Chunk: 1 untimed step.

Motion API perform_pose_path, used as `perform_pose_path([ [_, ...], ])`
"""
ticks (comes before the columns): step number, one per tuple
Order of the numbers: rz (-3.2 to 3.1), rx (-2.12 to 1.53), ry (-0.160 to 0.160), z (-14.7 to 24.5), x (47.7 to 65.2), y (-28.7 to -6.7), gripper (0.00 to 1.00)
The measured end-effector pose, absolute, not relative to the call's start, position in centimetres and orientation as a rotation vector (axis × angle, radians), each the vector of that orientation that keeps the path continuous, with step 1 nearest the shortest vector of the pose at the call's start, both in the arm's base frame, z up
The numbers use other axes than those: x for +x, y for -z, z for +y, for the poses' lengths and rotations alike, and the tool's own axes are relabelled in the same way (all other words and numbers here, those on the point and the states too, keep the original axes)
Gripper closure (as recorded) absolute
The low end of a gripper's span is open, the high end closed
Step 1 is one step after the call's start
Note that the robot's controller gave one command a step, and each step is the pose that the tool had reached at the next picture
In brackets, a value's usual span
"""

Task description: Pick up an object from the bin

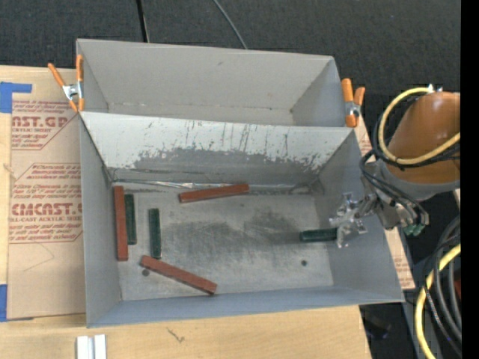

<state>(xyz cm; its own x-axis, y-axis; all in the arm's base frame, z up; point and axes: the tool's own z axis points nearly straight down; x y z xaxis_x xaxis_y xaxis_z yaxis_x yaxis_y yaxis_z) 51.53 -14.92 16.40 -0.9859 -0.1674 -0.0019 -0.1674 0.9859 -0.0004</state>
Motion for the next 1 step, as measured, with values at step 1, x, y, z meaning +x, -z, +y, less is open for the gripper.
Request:
perform_pose_path([
  [1, 3.129, -0.264, 0.0, -14.91, 51.52, -16.39, 1.0],
])
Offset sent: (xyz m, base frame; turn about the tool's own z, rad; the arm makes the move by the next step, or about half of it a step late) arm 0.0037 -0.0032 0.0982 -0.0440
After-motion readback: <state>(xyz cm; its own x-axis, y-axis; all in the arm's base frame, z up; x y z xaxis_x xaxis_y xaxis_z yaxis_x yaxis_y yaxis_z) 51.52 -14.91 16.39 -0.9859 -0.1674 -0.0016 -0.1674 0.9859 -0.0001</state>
